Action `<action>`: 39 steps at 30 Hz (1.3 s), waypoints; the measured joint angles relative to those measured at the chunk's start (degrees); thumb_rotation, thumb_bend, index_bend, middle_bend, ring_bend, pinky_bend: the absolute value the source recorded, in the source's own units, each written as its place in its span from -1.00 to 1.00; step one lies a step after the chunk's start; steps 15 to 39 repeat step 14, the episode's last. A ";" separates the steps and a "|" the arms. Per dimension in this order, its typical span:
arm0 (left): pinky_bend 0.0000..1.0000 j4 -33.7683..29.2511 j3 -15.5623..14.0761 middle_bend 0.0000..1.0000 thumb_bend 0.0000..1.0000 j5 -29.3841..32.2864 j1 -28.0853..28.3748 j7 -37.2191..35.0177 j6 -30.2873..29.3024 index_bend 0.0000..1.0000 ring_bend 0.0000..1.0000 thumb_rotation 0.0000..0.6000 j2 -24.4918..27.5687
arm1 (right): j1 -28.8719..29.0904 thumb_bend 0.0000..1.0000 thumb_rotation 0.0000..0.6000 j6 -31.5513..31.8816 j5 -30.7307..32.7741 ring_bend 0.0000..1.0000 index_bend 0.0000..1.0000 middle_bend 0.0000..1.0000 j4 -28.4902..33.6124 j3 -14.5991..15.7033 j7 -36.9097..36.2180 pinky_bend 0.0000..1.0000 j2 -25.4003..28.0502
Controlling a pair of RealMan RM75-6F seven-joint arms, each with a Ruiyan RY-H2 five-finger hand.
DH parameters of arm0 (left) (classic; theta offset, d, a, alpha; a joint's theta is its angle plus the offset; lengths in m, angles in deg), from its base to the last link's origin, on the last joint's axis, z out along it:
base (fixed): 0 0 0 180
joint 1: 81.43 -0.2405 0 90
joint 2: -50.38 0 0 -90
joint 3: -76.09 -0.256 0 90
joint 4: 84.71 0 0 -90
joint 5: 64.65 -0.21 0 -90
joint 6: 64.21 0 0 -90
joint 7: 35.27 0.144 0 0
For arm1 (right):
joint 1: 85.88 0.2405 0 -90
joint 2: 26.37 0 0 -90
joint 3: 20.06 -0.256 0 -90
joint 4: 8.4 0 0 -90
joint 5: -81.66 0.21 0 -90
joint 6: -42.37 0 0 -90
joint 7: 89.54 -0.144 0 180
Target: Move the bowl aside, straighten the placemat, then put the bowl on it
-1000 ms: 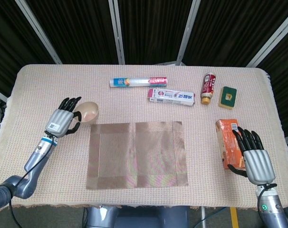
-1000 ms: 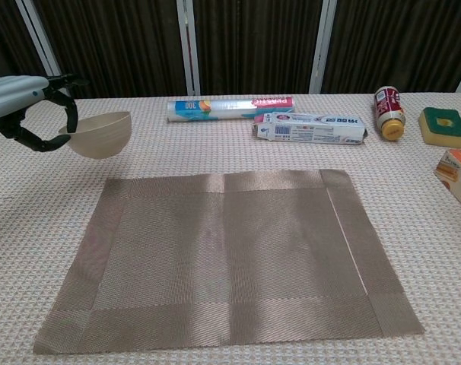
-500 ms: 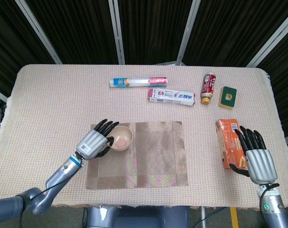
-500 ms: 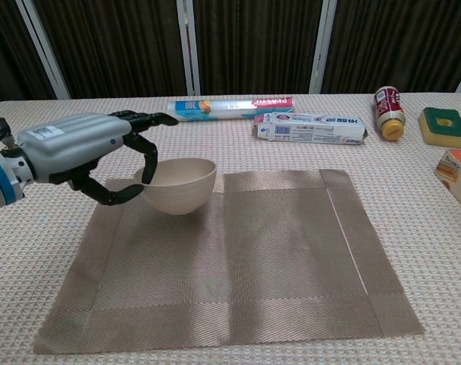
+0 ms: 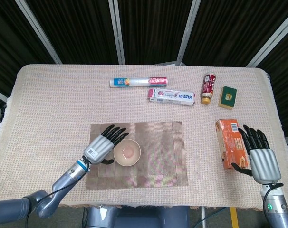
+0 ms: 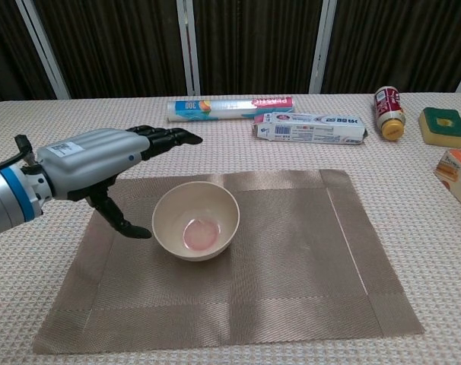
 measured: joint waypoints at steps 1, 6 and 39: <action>-1.00 -0.34 0.16 -1.00 -1.00 0.10 -0.18 -0.26 -0.40 -1.00 -1.00 1.00 0.57 | -0.03 -1.00 1.00 0.05 -0.05 -1.00 -1.00 -1.00 0.04 0.03 -0.09 -1.00 0.04; -1.00 -2.45 1.45 -1.00 -1.00 1.27 -2.41 -1.75 -4.56 -1.00 -1.00 1.00 5.16 | -0.23 -1.00 1.00 0.59 -0.77 -1.00 -1.00 -1.00 0.29 0.15 -0.73 -1.00 0.39; -1.00 -9.28 1.47 -1.00 -1.00 5.79 -11.07 -2.47 -13.53 -1.00 -1.00 1.00 16.22 | -0.50 -1.00 1.00 1.45 -0.32 -1.00 -1.00 -1.00 -0.52 -0.32 1.18 -1.00 0.25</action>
